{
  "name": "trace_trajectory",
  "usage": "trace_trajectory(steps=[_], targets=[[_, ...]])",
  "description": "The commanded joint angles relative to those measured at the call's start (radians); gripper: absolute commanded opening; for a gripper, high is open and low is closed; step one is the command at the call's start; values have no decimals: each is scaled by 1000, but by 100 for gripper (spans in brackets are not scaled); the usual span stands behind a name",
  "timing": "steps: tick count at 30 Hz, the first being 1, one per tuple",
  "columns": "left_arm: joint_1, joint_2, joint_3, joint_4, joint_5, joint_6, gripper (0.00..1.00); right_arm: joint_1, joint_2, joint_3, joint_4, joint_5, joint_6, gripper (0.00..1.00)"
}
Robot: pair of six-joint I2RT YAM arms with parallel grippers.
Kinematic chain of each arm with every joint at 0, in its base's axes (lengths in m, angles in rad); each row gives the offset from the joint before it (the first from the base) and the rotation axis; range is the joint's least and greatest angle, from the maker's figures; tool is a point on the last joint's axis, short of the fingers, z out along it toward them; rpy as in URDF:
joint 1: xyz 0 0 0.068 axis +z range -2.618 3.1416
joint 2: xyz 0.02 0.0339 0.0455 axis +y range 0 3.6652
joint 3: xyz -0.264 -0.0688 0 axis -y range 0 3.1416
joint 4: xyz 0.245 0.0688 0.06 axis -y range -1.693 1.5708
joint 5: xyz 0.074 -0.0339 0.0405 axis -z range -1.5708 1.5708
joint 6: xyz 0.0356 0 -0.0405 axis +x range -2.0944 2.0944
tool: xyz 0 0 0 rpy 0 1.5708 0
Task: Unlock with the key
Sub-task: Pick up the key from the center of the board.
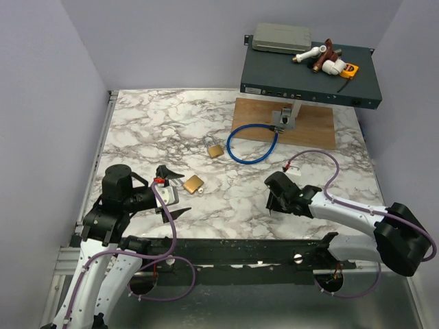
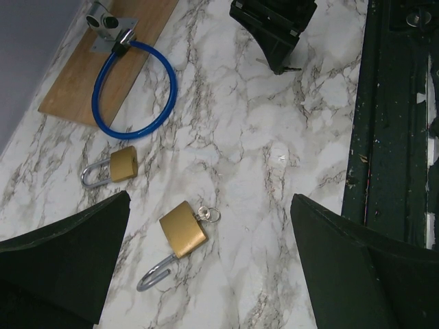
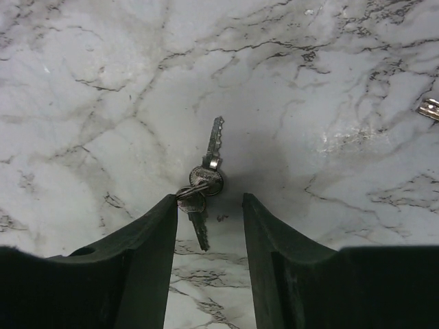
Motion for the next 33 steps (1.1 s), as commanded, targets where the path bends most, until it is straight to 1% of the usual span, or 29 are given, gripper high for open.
trace_trajectory(steps=[1, 4, 6, 8, 10, 11, 12, 17, 22, 26, 30, 32, 33], targets=[[-4, -9, 3, 24, 37, -10, 98, 0, 41, -27, 50, -8, 39, 45], [-6, -11, 5, 21, 34, -13, 98, 0, 70, -27, 67, -7, 36, 40], [-6, -15, 5, 17, 30, -11, 98, 0, 78, -30, 82, -4, 38, 34], [-7, -15, 5, 13, 28, -6, 98, 0, 83, -30, 95, -8, 37, 25], [-7, -15, 6, 8, 28, -6, 98, 0, 84, -30, 97, -16, 39, 11], [-7, -15, 7, 6, 29, -6, 98, 0, 82, -32, 95, -17, 40, 2], [-7, -15, 8, 4, 31, -6, 98, 0, 78, -35, 96, -20, 41, 1], [-9, -11, 11, -5, 43, -4, 97, 0, 24, -48, 102, -31, 13, 1], [-18, 8, 12, 13, 61, -16, 97, 0, -88, -48, 156, -117, -86, 1], [-34, 27, 9, 53, 79, -41, 97, 0, -168, -34, 165, -185, -138, 1], [-91, 47, -13, 120, 80, -80, 97, -1, -243, -1, 155, -264, -161, 1], [-135, 57, -36, 188, 64, -140, 98, 0, -285, 17, 161, -305, -163, 1], [-163, 64, -49, 238, 44, -193, 98, 0, -305, 30, 164, -321, -161, 1]])
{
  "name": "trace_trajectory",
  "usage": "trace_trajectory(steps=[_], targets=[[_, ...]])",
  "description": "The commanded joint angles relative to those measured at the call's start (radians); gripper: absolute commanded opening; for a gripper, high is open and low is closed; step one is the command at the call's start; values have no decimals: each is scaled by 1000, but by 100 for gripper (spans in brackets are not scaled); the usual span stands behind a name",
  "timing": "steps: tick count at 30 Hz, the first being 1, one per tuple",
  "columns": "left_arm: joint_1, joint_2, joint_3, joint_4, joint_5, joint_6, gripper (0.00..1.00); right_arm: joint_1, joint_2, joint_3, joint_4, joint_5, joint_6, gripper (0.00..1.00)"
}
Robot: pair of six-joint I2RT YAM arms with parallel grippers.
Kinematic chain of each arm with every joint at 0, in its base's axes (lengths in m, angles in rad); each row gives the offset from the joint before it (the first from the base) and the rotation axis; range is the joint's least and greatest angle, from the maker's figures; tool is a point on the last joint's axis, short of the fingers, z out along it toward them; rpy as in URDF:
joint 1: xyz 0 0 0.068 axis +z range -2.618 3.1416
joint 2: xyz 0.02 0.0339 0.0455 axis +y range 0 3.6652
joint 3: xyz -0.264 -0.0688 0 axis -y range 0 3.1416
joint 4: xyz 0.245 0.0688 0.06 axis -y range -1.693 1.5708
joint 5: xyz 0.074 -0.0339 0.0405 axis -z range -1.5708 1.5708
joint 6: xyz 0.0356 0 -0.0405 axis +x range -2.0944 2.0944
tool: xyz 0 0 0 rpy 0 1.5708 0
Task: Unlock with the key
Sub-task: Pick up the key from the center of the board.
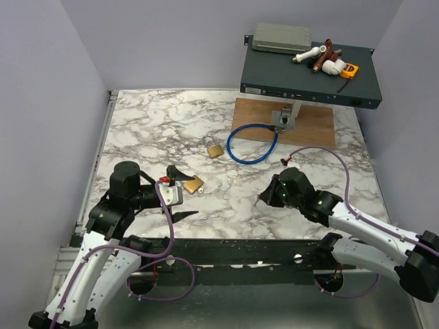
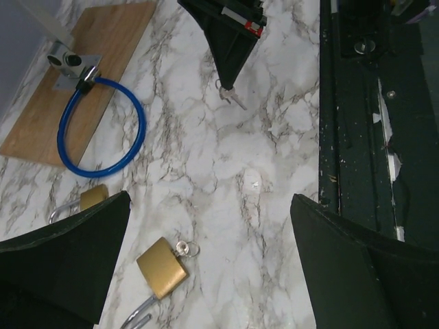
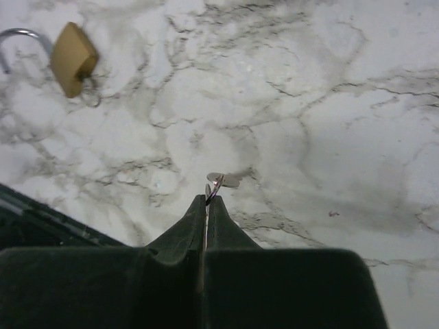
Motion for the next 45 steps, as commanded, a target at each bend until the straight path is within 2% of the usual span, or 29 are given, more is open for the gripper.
trace_trajectory(steps=[1, 6, 8, 14, 16, 21, 25, 28, 29, 33, 42, 45], targets=[[-111, 32, -55, 201, -12, -180, 98, 0, -86, 67, 34, -125, -31, 1], [-235, 130, -107, 469, -106, -508, 98, 0, -147, 120, 102, -230, 15, 1], [-265, 169, -116, 548, -128, -595, 97, 2, -166, 131, 143, -254, 38, 1], [-300, 264, -59, 627, -90, -779, 94, 3, -186, 139, 276, -329, 79, 1], [-300, 281, -49, 681, -52, -869, 91, 4, -192, 142, 329, -350, 81, 1], [-301, 311, -58, 812, -10, -1085, 77, 6, -188, 147, 403, -387, 72, 1], [-301, 321, -52, 816, -8, -1120, 70, 6, -172, 142, 461, -416, 79, 1], [-301, 333, -43, 827, -7, -1131, 57, 7, -159, 129, 521, -437, 97, 0], [-301, 338, -40, 827, -9, -1132, 56, 6, -155, 123, 539, -440, 105, 1], [-301, 348, -22, 835, -5, -1152, 56, 8, -147, 110, 589, -449, 117, 0], [-300, 365, 21, 866, 10, -1185, 70, 18, -127, 107, 640, -469, 119, 1], [-301, 366, 32, 863, 14, -1189, 71, 24, -121, 110, 646, -469, 117, 1]])
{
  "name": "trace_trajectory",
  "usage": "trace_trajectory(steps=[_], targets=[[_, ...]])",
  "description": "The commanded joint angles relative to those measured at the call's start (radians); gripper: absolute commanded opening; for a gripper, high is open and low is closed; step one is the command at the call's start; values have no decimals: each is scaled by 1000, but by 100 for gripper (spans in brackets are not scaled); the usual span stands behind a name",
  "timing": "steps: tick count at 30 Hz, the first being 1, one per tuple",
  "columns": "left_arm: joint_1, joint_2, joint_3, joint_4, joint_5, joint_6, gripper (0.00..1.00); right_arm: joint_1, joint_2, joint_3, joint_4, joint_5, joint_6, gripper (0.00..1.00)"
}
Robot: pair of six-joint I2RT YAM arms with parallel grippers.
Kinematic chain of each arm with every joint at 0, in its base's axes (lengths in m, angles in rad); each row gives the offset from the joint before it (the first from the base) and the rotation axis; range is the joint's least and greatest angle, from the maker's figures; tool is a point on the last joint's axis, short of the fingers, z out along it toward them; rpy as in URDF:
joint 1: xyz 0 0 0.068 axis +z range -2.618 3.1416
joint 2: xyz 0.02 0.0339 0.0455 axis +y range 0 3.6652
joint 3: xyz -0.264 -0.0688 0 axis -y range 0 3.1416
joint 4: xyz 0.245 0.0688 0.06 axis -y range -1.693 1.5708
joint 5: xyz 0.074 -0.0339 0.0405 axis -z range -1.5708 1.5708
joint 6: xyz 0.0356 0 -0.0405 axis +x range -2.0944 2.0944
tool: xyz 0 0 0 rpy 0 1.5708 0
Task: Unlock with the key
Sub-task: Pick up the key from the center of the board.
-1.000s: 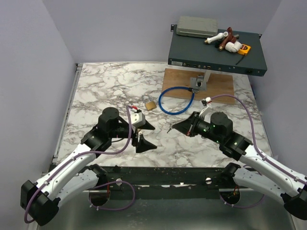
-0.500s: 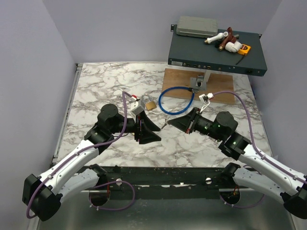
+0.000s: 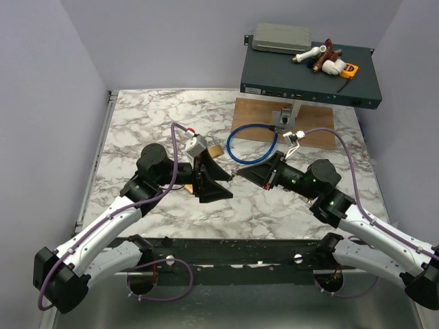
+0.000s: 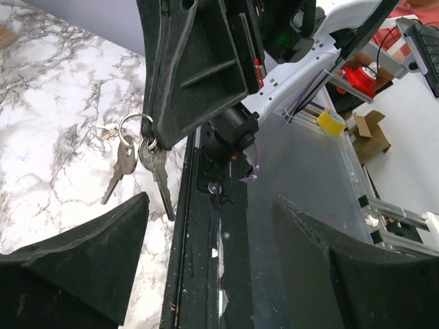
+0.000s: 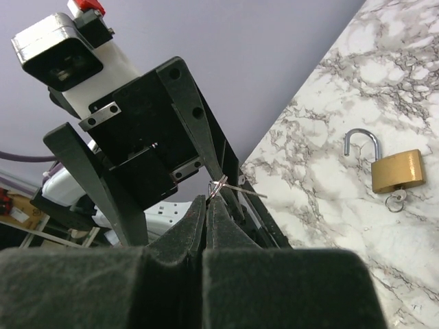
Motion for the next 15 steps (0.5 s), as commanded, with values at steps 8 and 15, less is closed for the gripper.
trace_trajectory(steps=[8, 15], targets=[[2, 2, 37, 26, 14, -7, 35, 33, 15, 0, 57, -26, -4, 1], [43, -7, 54, -20, -13, 47, 0, 58, 18, 5, 54, -22, -22, 1]])
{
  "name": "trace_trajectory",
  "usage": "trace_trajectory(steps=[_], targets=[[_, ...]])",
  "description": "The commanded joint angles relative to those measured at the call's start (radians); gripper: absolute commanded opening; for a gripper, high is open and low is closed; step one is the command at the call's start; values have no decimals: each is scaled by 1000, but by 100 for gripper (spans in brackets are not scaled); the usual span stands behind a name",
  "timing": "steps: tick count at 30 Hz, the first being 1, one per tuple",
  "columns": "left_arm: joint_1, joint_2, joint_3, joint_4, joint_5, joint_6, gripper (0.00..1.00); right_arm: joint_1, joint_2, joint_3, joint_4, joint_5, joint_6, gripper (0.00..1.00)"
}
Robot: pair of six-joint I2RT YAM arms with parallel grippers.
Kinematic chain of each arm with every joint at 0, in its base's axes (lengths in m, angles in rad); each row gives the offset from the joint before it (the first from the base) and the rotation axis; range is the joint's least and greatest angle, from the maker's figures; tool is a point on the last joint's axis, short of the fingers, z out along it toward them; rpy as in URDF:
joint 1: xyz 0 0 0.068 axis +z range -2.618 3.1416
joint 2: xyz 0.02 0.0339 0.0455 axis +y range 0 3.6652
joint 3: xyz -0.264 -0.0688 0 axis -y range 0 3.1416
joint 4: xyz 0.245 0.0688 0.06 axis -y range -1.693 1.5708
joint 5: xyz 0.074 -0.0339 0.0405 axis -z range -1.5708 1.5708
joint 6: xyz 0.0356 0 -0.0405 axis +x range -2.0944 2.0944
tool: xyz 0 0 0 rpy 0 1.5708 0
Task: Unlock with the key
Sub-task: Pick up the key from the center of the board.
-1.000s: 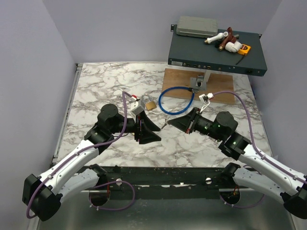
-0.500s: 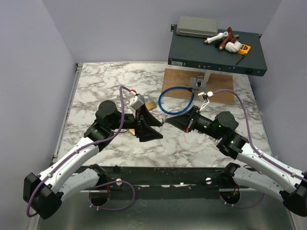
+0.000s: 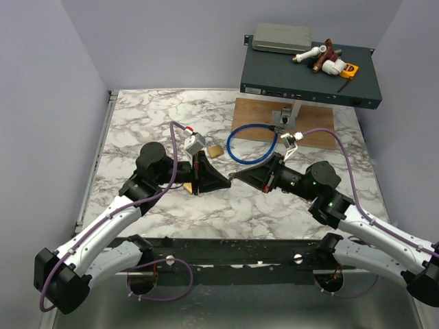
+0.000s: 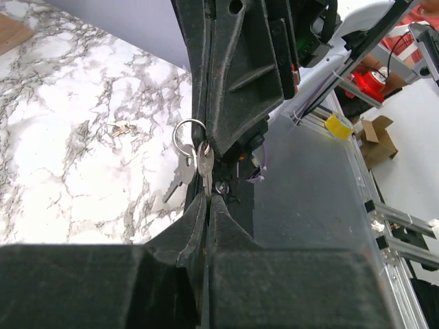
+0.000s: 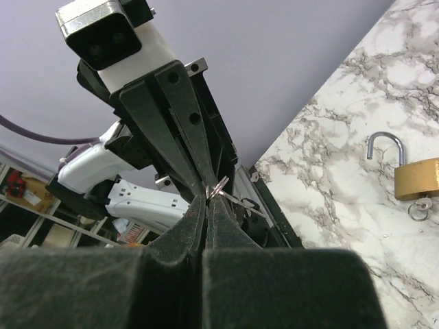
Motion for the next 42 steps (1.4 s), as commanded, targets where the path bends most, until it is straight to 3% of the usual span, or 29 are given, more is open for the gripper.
trace_trajectory(steps=[1, 3, 5, 8, 11, 15, 19, 26, 31, 32, 34, 37, 42], targets=[[40, -11, 47, -20, -8, 37, 0, 22, 6, 4, 8, -22, -21, 1], [57, -11, 60, -48, 7, 56, 0, 25, 4, -2, 10, -33, -22, 3], [69, -6, 96, -120, 32, 113, 0, 25, -1, -4, -12, -42, -29, 12], [68, -6, 160, -326, 79, 308, 0, 25, -23, 18, -99, -36, -63, 31], [62, 23, 266, -668, 115, 674, 0, 24, -55, 66, -232, -13, -121, 48], [48, 122, 464, -1282, 23, 1243, 0, 24, -104, 191, -468, 55, -239, 52], [46, 199, 628, -1555, -134, 1509, 0, 24, -116, 286, -580, 97, -363, 54], [37, 132, 661, -1545, -70, 1508, 0, 24, -33, 215, -429, 2, -359, 52], [37, 132, 721, -1534, -6, 1403, 0, 24, -55, -64, 70, -132, -364, 57], [37, 134, 738, -1519, 22, 1369, 0, 24, -57, -127, 237, -157, -364, 58], [36, 138, 767, -1489, 73, 1278, 0, 25, -35, -156, 384, -190, -371, 60], [38, 128, 767, -1382, 146, 1115, 0, 24, 50, -72, 365, -272, -421, 60], [44, 83, 676, -1137, 203, 839, 0, 26, 147, -15, 504, -357, -387, 61]])
